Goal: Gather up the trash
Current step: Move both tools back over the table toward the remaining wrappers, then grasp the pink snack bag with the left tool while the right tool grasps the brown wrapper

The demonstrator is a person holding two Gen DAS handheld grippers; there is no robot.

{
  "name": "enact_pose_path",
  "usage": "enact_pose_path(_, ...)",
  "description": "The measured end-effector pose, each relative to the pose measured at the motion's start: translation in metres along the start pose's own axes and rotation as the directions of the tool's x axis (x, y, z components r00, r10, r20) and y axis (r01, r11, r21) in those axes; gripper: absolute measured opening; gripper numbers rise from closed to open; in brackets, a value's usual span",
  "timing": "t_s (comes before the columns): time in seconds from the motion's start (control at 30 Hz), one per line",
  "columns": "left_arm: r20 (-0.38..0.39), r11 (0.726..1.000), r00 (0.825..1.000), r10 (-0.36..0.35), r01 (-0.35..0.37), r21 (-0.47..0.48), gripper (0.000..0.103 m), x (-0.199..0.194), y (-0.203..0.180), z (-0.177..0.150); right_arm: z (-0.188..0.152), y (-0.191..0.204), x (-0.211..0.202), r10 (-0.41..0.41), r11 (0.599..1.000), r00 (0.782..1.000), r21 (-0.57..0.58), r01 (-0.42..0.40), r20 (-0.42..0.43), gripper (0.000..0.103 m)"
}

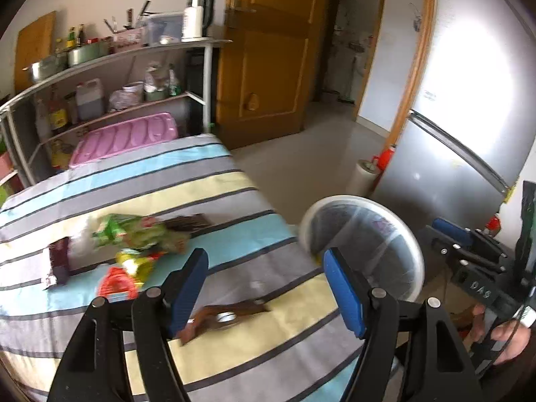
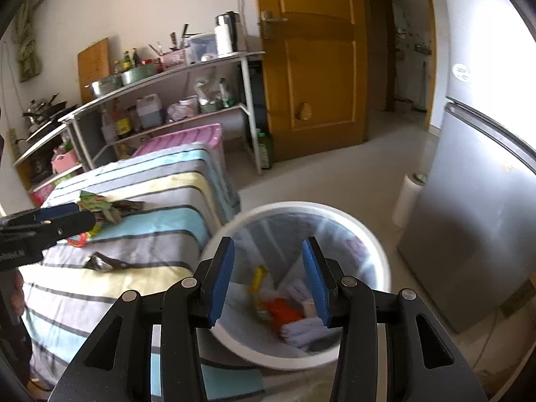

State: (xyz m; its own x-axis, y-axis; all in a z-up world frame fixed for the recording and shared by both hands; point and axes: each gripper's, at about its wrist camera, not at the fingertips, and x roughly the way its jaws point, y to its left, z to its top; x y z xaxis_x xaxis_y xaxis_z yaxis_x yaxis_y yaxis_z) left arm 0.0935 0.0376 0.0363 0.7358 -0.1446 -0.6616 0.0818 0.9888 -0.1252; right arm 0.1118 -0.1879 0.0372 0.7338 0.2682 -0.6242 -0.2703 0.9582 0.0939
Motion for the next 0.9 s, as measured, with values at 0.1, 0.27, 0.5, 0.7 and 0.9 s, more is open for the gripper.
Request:
enact_pose_path(0.1,0.008,0.999,1.0,0.011,-0.011,-0.04,0.076,-0.006,0.02,-0.004,0.003,0.016,0.003,0.037,0.999,0.999,-0.014,-0.037,0.001,0.044)
enact_pose_path(0.27,0.023,0.992,0.997,0.077,-0.074,-0.1,0.082,-0.019,0.057,-0.011,0.004,0.049,0.013,0.118,0.992,0.993,-0.042,-0.118,-0.014,0.044)
enact_pose_path(0.5,0.006,0.974,0.988,0.154,-0.151,-0.169,0.083,-0.03,0.11,-0.027,0.0,0.099,0.036,0.245,0.96,0.966,-0.118,-0.253,-0.079,0.045)
enact_pose_path(0.7,-0.024,0.956,0.98,0.2,-0.2,-0.213,0.083,-0.031,0.151,-0.043,-0.006,0.135,0.055,0.342,0.913,0.927,-0.18,-0.366,-0.155,0.047)
enact_pose_path(0.9,-0.053,0.946,0.973,0.226,-0.232,-0.227,0.083,-0.027,0.18,-0.05,-0.016,0.166,0.069,0.37,0.863,0.898,-0.27,-0.428,-0.239,0.058)
